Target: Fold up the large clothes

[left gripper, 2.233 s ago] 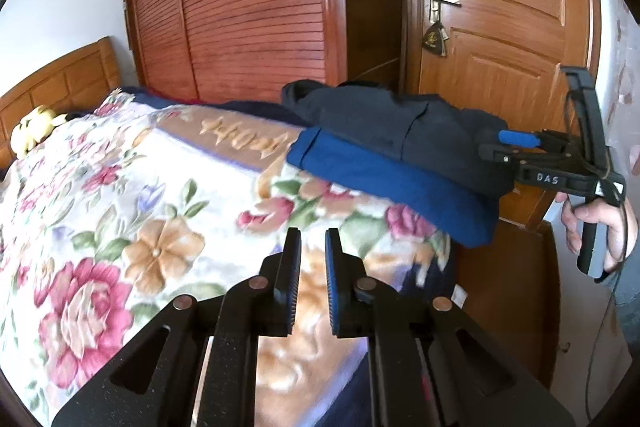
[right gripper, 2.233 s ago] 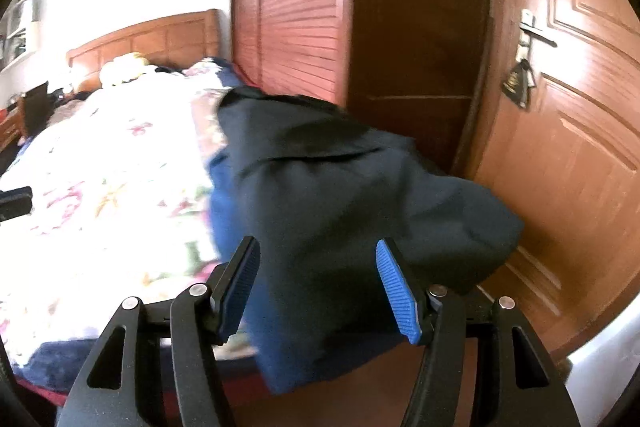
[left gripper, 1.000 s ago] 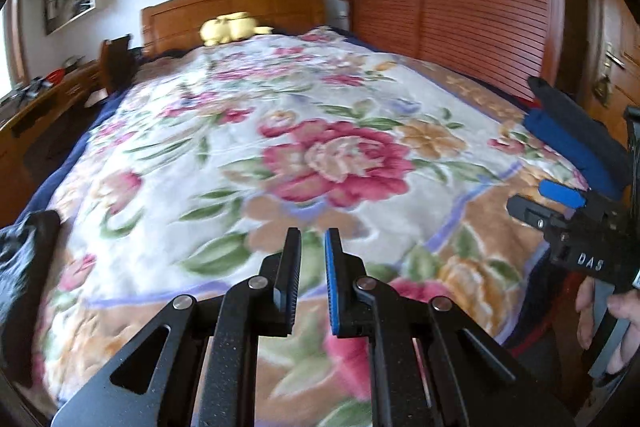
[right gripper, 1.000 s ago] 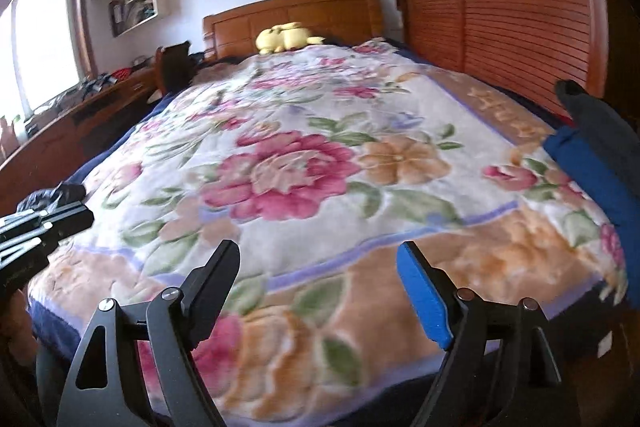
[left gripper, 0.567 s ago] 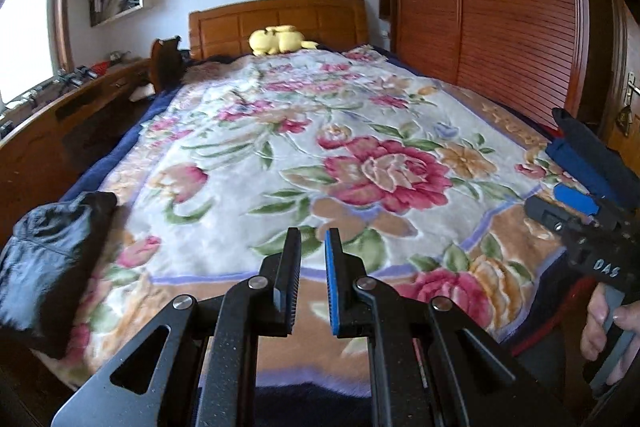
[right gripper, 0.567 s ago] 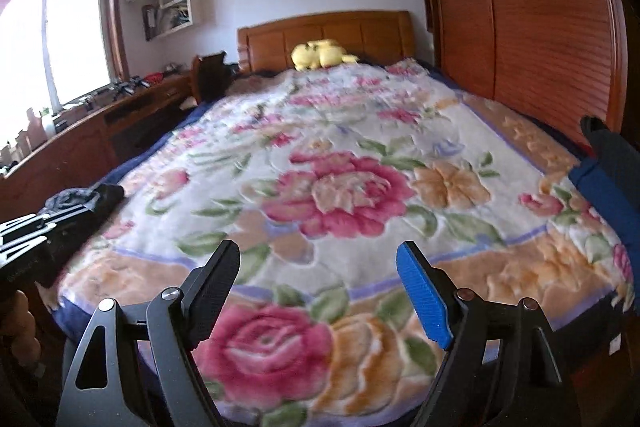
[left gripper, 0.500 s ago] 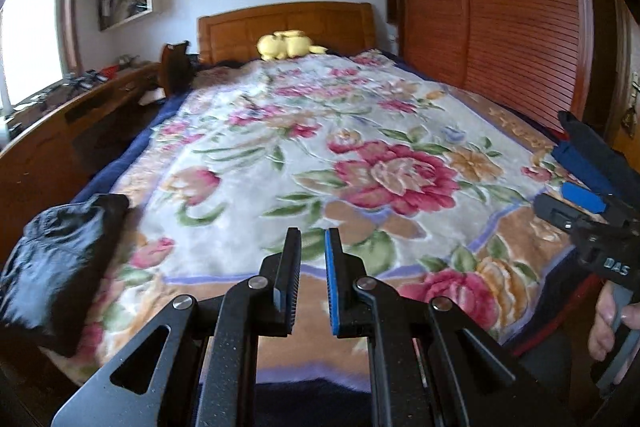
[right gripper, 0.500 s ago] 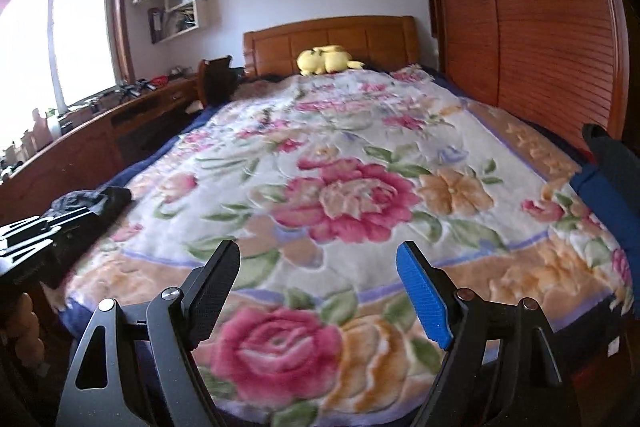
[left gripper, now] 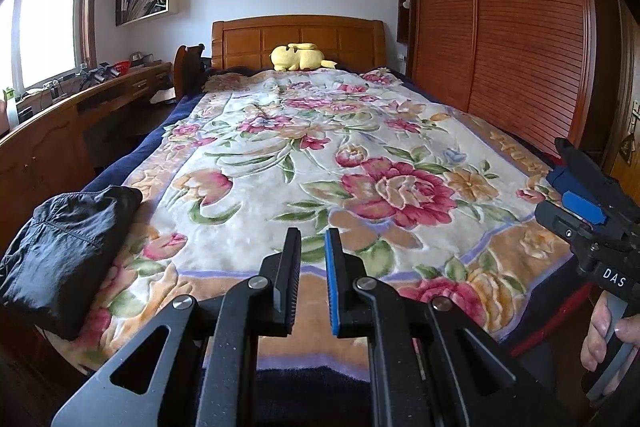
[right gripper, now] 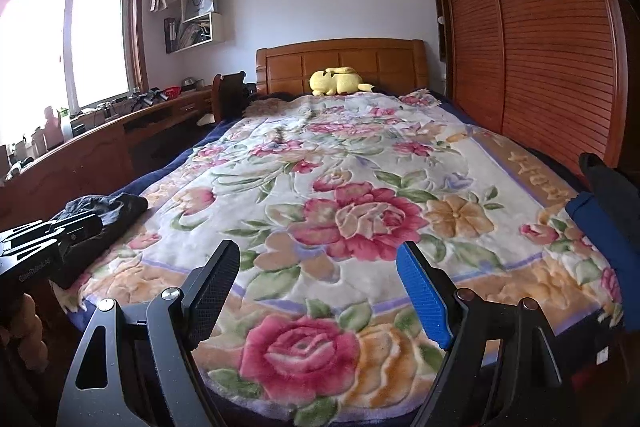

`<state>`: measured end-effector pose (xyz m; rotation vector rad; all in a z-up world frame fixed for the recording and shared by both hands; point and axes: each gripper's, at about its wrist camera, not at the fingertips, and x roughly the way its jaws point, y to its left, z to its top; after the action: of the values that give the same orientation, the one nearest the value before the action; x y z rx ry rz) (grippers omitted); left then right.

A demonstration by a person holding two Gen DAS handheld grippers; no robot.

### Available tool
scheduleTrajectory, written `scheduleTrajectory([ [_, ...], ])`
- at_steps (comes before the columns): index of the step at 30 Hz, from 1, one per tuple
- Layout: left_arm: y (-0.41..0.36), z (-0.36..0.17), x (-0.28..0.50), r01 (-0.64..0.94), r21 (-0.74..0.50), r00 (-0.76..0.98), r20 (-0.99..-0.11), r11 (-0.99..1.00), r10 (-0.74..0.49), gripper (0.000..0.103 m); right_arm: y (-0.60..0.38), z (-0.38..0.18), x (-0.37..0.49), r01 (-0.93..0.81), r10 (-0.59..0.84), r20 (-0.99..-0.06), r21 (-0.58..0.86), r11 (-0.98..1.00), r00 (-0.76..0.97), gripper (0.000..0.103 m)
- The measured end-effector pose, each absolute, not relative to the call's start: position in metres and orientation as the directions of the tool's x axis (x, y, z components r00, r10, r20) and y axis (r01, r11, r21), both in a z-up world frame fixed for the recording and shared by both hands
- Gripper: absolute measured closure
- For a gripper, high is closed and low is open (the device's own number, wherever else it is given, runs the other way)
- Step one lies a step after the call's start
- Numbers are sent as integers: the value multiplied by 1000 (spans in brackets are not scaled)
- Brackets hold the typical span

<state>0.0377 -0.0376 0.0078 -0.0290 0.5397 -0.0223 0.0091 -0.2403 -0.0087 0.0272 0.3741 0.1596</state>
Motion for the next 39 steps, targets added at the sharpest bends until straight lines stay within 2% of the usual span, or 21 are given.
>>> scheduleTrajectory([
  [39,-37,6,38,15,-45,860,-508,999,-36,91,-237,-5,3,-153,169,-347,75,985,923,21],
])
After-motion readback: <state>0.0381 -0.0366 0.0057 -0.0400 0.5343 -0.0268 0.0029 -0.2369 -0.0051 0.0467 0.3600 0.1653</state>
